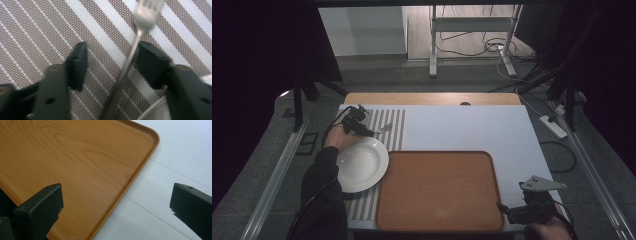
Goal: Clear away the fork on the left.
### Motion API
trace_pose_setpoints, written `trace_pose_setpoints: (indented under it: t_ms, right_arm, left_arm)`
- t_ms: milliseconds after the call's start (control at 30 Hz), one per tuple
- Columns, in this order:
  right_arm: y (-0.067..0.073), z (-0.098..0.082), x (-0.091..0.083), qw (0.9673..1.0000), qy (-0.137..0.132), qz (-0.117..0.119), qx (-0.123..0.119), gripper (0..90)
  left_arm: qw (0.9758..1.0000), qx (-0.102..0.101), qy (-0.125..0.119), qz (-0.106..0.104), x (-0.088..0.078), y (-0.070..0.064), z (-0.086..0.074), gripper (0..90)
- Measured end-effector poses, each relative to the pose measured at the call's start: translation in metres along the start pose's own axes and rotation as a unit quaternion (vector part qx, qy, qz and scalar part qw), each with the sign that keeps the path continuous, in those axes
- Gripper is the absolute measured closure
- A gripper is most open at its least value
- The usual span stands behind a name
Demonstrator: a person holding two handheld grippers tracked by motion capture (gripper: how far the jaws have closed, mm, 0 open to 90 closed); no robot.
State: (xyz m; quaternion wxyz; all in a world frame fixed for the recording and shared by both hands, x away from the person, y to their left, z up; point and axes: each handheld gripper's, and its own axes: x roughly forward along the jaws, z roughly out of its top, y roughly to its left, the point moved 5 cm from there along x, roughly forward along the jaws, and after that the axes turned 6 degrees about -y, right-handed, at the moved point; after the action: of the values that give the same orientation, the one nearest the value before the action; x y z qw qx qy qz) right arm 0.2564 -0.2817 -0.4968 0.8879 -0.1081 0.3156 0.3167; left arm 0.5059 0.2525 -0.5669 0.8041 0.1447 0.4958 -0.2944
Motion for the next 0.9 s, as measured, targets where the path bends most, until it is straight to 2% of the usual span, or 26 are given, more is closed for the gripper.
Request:
trace_pose_setpoints:
  t_ms: [133,233,367,433,600,900]
  right_arm:
    - [0.0,0.0,0.0,1.0,0.0,0.0,0.0,0.0]
    - [0.0,0.0,0.0,1.0,0.0,0.001,-0.001,0.0]
    - [0.0,0.0,0.0,1.0,0.001,0.002,-0.001,0.0]
    - [0.0,0.0,0.0,1.0,0.001,0.002,-0.001,0.0]
    - [0.0,0.0,0.001,1.0,0.002,0.002,-0.001,0.0]
    - [0.0,0.0,0.0,1.0,0.001,0.003,-0.002,0.0]
  left_arm:
    - [0.9999,0.009,-0.003,-0.009,-0.003,0.001,-0.004,80.7]
    - [0.9998,0.008,-0.003,-0.015,-0.003,0.001,-0.004,85.4]
    - [0.9998,0.008,-0.006,-0.019,-0.003,0.002,-0.004,85.7]
    - [0.9999,0.009,-0.011,-0.008,-0.003,0.002,-0.003,85.7]
    - [0.9996,0.006,-0.025,-0.014,-0.005,0.001,0.004,85.8]
    - [0.9985,0.03,-0.039,-0.023,-0.003,-0.02,0.03,85.8]
